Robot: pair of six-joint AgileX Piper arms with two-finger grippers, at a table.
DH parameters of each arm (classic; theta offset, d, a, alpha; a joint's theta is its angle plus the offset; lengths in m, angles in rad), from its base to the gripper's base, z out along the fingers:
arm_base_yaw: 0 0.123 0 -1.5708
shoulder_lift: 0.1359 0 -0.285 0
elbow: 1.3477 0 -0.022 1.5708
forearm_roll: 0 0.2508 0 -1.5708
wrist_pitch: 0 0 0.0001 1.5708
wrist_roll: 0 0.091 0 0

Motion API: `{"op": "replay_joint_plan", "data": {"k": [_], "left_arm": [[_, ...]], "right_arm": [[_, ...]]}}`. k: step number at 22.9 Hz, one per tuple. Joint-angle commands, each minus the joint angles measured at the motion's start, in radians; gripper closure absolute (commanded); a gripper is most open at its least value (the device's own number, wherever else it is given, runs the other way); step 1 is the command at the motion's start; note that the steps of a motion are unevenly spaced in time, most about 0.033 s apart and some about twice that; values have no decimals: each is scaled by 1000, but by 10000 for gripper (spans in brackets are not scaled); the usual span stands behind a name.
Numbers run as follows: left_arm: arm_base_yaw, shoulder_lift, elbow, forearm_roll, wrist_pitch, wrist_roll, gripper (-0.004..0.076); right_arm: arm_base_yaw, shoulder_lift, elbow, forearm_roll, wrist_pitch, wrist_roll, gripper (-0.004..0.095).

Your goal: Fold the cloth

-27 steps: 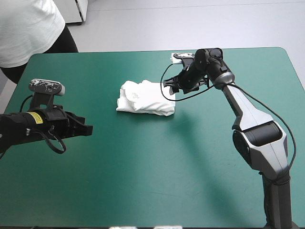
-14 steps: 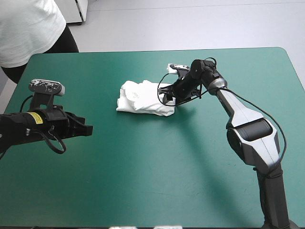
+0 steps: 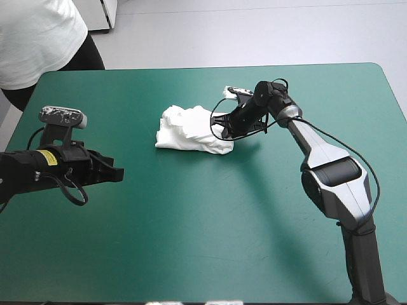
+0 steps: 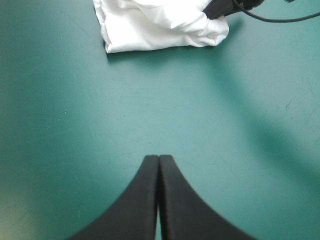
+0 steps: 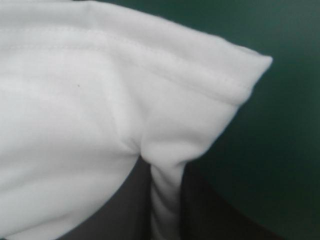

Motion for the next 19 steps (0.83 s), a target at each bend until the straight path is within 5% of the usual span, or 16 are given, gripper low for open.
{"op": "replay_joint_plan", "data": {"k": [1, 4, 8, 11, 19], "left_arm": [[-2, -14, -24, -21, -38, -9, 734], [-2, -14, -24, -21, -28, -9, 734], [-2, -14, -24, -21, -26, -9, 734], [-2, -14, -24, -23, -25, -9, 734], [-2, -14, -24, -23, -25, 0, 734]], "right_arm": [[-1, -83, -2, -112, 25, 23, 925], [-5, -150, 73, -263, -43, 76, 925], [-70, -311, 339, -282, -190, 86, 925], [-175, -472, 638, -286, -310, 62, 925], [-493, -778, 1033, -360, -364, 28, 925]]}}
